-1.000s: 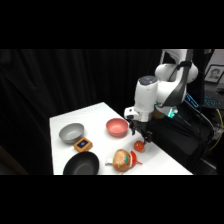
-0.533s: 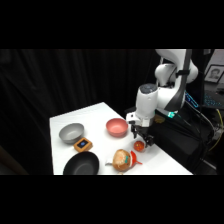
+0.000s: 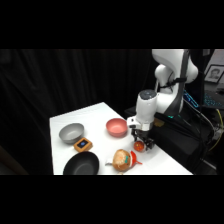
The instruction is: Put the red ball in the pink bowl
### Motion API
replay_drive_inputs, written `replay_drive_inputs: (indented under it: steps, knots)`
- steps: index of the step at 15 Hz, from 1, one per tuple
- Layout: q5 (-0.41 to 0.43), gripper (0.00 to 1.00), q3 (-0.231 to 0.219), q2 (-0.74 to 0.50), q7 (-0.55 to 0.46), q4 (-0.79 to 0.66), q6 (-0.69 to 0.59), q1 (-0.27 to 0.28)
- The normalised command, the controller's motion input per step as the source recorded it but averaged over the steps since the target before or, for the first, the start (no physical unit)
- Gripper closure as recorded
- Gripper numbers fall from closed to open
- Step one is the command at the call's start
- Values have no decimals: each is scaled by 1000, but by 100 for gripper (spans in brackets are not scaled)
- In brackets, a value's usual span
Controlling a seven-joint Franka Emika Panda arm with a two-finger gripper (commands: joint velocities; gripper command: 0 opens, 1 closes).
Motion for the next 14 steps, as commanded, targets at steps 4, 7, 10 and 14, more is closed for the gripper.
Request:
replay_drive_inputs:
  steps: [4,7,10,14]
  knots:
    - [67,0,-64,116,-176,52,217,77]
    - [-21,34,-188,56,-80,17,225,184]
    - [-78,59,-245,17,-18,-1,206,237]
    - [-101,92,-211,-6,9,-1,146,203]
